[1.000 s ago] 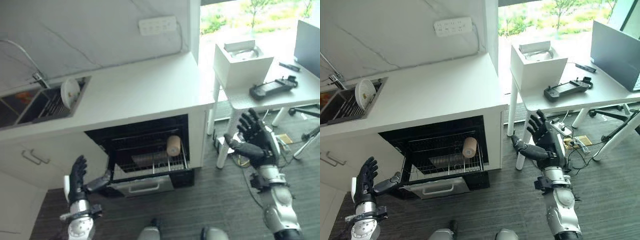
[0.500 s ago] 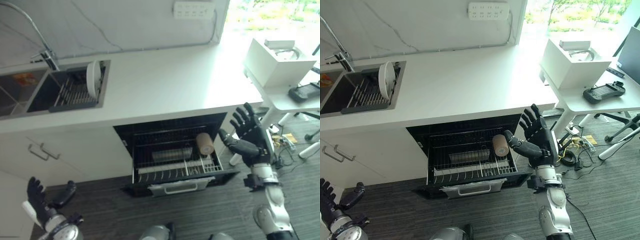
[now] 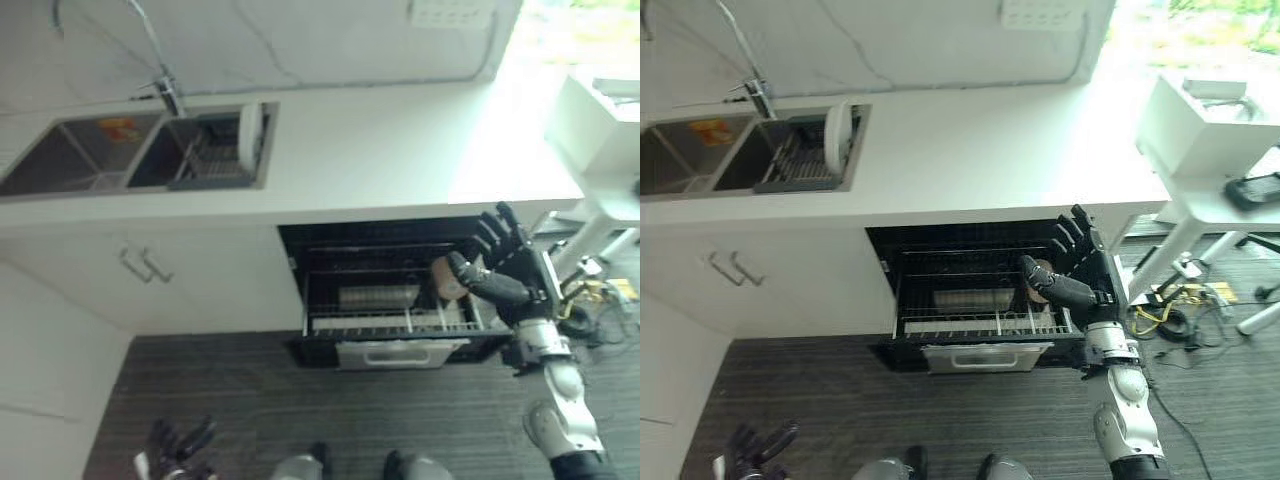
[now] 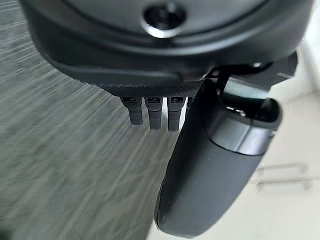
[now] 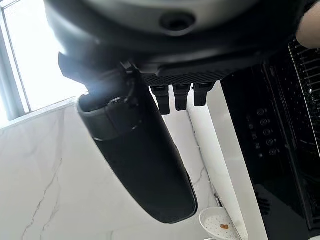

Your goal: Place the dishes in the dishwasher.

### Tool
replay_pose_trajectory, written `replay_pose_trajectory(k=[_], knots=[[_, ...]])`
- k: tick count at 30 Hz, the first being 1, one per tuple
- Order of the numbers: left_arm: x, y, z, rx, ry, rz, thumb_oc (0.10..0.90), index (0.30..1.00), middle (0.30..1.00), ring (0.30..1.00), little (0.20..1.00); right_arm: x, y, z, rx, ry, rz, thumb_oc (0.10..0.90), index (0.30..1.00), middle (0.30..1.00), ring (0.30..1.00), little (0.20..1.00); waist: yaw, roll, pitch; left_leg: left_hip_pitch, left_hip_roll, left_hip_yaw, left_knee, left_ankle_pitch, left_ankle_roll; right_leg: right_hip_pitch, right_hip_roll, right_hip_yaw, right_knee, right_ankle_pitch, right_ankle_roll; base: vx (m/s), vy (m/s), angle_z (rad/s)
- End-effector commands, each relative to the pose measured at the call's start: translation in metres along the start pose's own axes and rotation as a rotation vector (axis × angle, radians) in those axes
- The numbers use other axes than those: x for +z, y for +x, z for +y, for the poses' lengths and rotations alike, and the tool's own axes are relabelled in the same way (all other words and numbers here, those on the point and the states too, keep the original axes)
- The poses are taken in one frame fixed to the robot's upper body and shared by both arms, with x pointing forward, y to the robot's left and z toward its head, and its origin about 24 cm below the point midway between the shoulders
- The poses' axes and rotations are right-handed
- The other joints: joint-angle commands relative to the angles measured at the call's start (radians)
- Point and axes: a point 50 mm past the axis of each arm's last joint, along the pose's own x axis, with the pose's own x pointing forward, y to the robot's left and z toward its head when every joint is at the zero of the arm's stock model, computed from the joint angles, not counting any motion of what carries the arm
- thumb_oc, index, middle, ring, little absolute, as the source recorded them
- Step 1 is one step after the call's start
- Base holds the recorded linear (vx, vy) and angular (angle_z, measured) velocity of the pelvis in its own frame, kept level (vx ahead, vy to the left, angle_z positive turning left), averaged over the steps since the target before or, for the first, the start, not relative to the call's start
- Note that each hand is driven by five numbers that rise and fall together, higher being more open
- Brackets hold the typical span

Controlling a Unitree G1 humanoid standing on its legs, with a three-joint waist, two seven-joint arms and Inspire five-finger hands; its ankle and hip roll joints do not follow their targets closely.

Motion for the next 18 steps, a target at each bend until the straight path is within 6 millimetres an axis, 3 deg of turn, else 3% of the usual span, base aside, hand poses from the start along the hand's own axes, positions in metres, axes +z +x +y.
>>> replay_pose_trajectory(k=[1,4,7,12,14,15,17,18], knots=[[0.007,0.006,0.008,-0.104,0.151,-0.005,0.8,0.9,0.9,0.9,0.9,0.058,0.022,0.005,0.061,-0.015,-0.299,0.8,0.9,0.9,0.9,0.9,-0.045,0.011,-0.036,0.006,0.175,-0.069,-0.01,0.054,-0.101,0.144,0.071,-0.004,-0.141,-0.004,0.09,0.01,0.382,0.23],[-0.011,0.001,-0.003,-0.217,0.288,0.072,0.8,0.9,0.9,0.9,0.9,0.061,0.019,0.002,0.048,-0.02,-0.305,0.8,0.9,0.9,0.9,0.9,-0.063,0.029,-0.034,-0.001,0.211,-0.064,-0.01,0.056,-0.113,0.156,0.047,-0.013,-0.141,-0.001,0.098,0.03,0.44,0.27],[-0.033,-0.007,-0.013,-0.316,0.366,0.187,0.8,0.9,0.9,0.9,0.9,0.059,0.017,0.001,0.011,-0.015,-0.311,0.8,0.9,0.9,0.9,0.9,-0.069,0.043,-0.033,0.03,0.152,-0.09,-0.01,0.001,-0.092,0.155,-0.004,0.022,-0.141,0.035,0.132,0.09,0.581,0.18],[-0.041,-0.01,-0.018,-0.346,0.408,0.25,0.8,0.9,0.9,0.9,0.9,0.055,0.013,0.0,-0.046,-0.002,-0.321,0.8,0.9,0.9,0.9,0.9,-0.056,0.022,-0.034,0.05,0.05,-0.098,-0.01,-0.065,-0.002,0.141,-0.051,0.087,-0.141,0.116,0.179,0.1,0.302,-0.07],[-0.045,-0.011,-0.014,-0.348,0.448,0.282,0.8,0.9,0.9,0.9,0.9,0.053,0.011,0.003,-0.035,0.012,-0.322,0.8,0.9,0.9,0.9,0.9,-0.045,0.025,-0.032,0.056,0.04,-0.067,-0.01,-0.078,0.035,0.152,-0.028,0.041,-0.127,0.182,0.179,0.08,0.227,-0.17],[-0.046,-0.012,-0.013,-0.347,0.457,0.291,0.8,0.9,0.9,0.9,0.9,0.054,0.012,0.005,-0.022,0.012,-0.325,0.8,0.9,0.9,0.9,0.9,-0.039,0.024,-0.029,0.056,0.039,-0.054,-0.01,-0.081,0.044,0.14,-0.017,0.025,-0.097,0.188,0.18,0.03,0.124,-0.39],[-0.049,-0.012,-0.011,-0.343,0.451,0.337,0.8,0.9,0.9,0.9,0.9,0.057,0.014,0.009,0.004,0.006,-0.331,0.8,0.9,0.9,0.9,0.9,-0.043,0.015,-0.019,0.063,0.028,-0.034,-0.01,-0.097,0.049,0.115,0.056,0.008,-0.08,0.159,0.174,0.05,0.039,-0.57],[-0.053,-0.014,-0.012,-0.346,0.419,0.382,0.8,0.9,0.9,0.9,0.9,0.06,0.017,0.014,0.031,0.004,-0.336,0.8,0.9,0.9,0.9,0.9,-0.043,0.01,-0.015,0.067,0.023,-0.011,-0.01,-0.099,0.041,0.105,0.086,-0.041,-0.11,0.163,0.158,0.09,0.027,-0.6]])
